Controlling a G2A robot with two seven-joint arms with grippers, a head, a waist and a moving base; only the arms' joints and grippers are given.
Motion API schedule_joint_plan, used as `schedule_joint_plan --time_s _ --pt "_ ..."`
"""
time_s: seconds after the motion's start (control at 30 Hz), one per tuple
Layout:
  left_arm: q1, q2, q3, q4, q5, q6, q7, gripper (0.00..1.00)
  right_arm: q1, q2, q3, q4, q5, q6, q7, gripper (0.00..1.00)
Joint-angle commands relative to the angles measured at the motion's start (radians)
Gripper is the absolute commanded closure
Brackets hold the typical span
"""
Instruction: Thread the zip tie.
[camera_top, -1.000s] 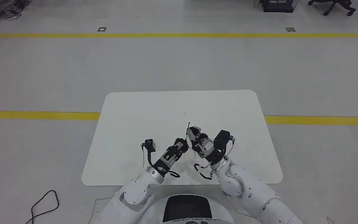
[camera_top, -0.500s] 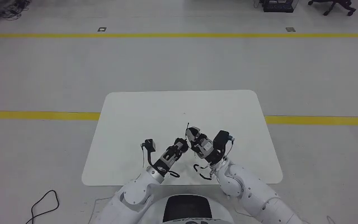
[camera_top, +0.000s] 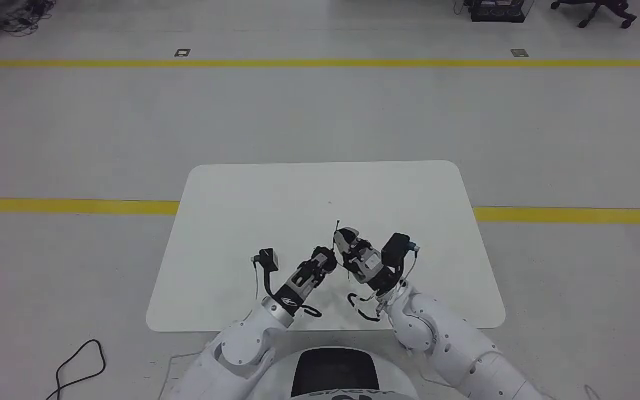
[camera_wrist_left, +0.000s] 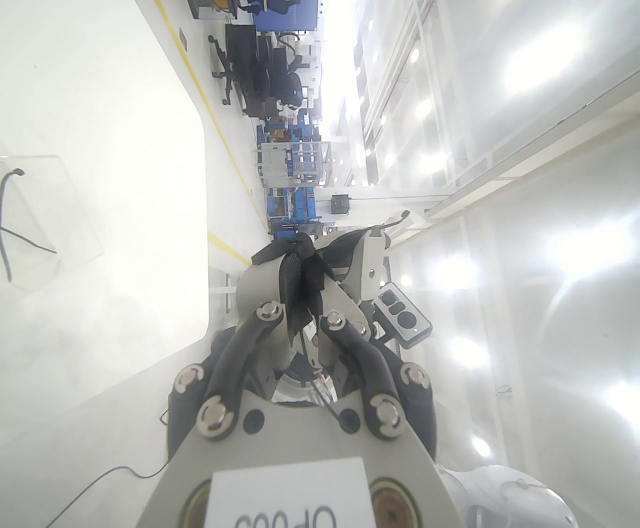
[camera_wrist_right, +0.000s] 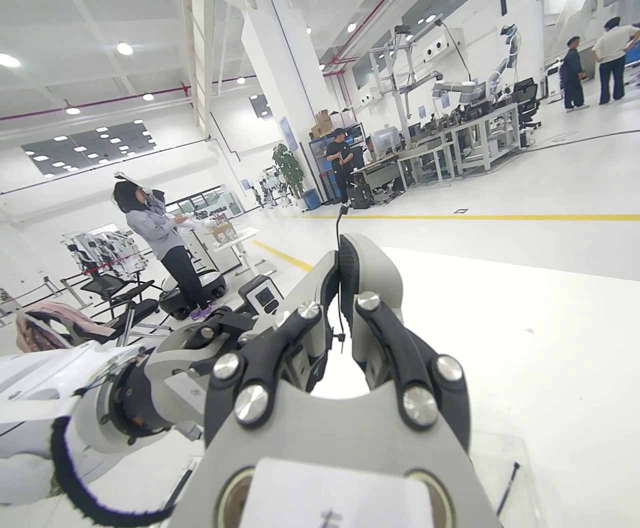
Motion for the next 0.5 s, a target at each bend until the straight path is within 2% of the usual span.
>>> schedule_joint_plan --time_s 0.0,0.47 --pt "0.001 0.001 -0.004 -0.001 0.001 0.0 0.0 1.0 -0.001 0.0 0.0 -0.002 -0.001 0.0 -0.001 1.0" --pt "0.005 0.001 -0.008 -0.006 0.006 0.0 0.0 1.0 0.003 0.003 -0.001 -0.004 -0.003 0.0 0.006 1.0"
